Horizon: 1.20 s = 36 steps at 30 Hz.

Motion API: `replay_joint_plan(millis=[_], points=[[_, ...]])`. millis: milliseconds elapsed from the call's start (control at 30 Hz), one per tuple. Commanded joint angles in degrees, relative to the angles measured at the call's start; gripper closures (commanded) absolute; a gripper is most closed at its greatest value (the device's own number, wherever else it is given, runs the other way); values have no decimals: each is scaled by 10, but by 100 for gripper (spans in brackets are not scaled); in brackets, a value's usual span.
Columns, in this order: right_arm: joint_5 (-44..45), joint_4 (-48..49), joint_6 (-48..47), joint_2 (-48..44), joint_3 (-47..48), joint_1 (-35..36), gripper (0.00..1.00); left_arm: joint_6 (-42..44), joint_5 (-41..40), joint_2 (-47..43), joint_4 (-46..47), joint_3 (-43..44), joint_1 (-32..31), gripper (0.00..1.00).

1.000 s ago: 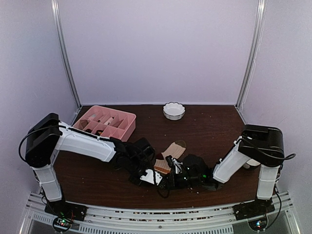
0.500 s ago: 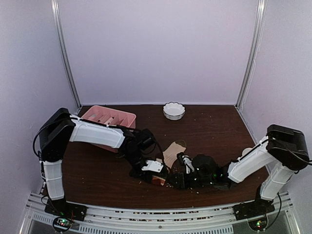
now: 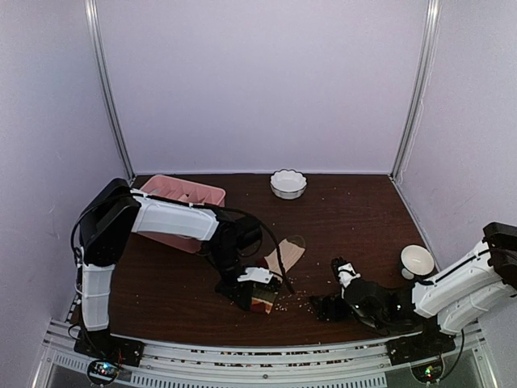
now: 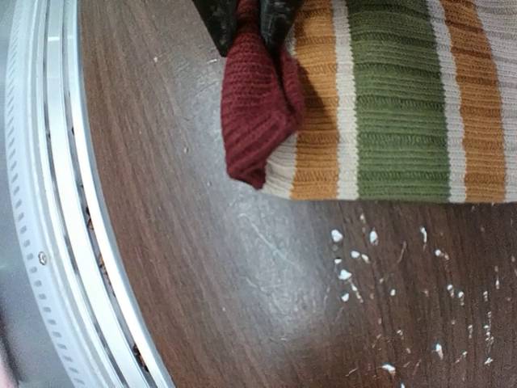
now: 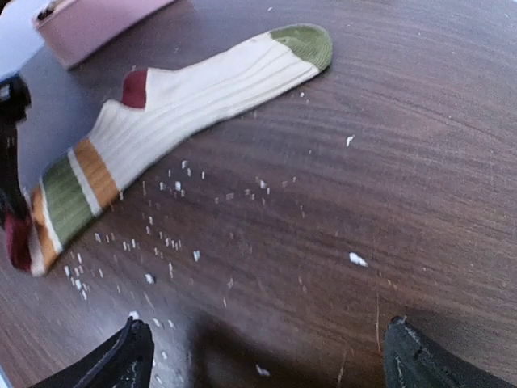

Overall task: Roll the socks
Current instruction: Roll the sock at the center of the board.

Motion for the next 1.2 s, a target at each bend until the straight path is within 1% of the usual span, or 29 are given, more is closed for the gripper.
replay_joint_plan(millis=[0, 67, 133, 233, 367, 467, 633, 867, 1000, 1167], points=[[83, 0, -144, -13, 28, 106, 0, -3, 21, 28, -48, 21, -2, 88], [109, -37, -210, 17, 73, 157, 0, -3, 27, 40, -61, 33, -2, 87], [90, -51, -261, 49, 107, 183, 4, -5, 33, 50, -73, 47, -2, 87], [56, -29, -340, 100, 146, 210, 18, -9, 44, 65, -93, 71, -2, 87], [45, -44, -409, 175, 220, 212, 38, -10, 53, 83, -119, 94, -2, 86], [30, -40, -451, 217, 258, 200, 48, -9, 53, 97, -136, 109, -2, 86], [-9, -44, -486, 238, 289, 167, 60, -8, 51, 110, -152, 126, -2, 85], [-51, -67, -502, 261, 309, 137, 70, -4, 51, 115, -161, 136, -1, 83], [-67, -68, -490, 275, 305, 127, 74, 2, 50, 115, -166, 137, -2, 81], [-75, -61, -469, 289, 296, 118, 77, 15, 54, 113, -173, 134, -1, 78]])
